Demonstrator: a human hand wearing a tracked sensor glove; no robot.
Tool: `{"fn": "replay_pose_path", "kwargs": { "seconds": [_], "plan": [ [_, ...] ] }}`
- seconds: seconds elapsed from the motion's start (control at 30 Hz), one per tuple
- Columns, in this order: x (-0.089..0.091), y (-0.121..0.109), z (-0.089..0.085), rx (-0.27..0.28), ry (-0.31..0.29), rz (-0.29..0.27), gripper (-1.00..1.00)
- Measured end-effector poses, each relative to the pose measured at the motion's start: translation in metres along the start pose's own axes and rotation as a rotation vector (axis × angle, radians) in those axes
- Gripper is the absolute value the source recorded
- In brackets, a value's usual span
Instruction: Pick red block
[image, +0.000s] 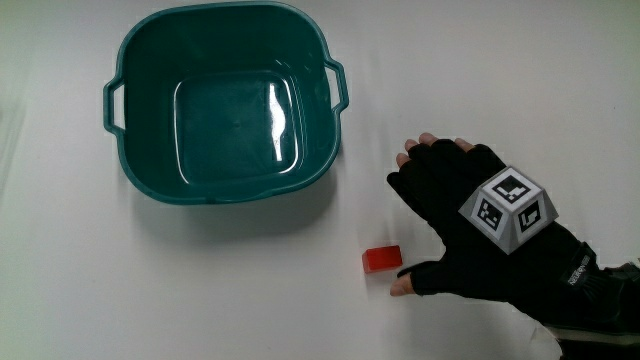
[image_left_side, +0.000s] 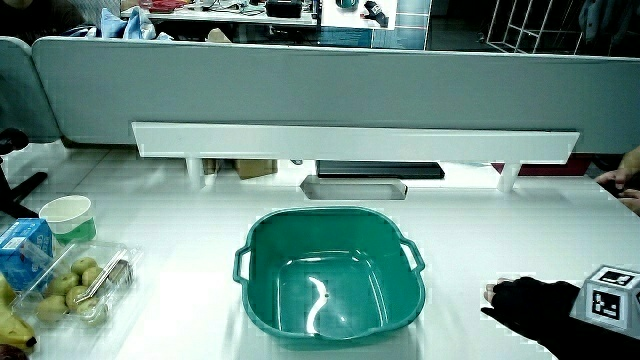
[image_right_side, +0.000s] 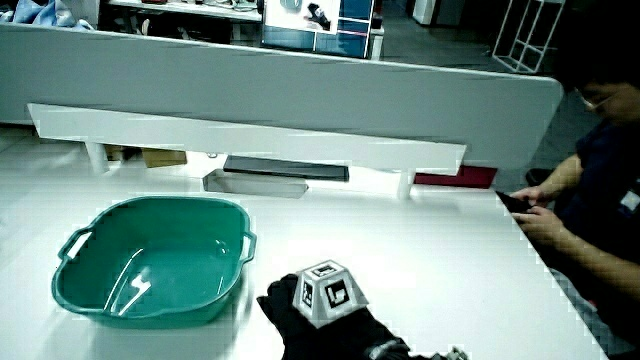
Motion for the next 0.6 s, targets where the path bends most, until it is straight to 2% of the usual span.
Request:
{"fn": "replay_pose_path", "kwargs": {
  "seconds": [0.53, 0.6],
  "plan": [
    [-0.010, 0.021, -0.033, -0.082, -0.001, 0.024, 0.00],
    [-0.014, 0.023, -0.034, -0.086, -0.020, 0.029, 0.00]
  ]
}}
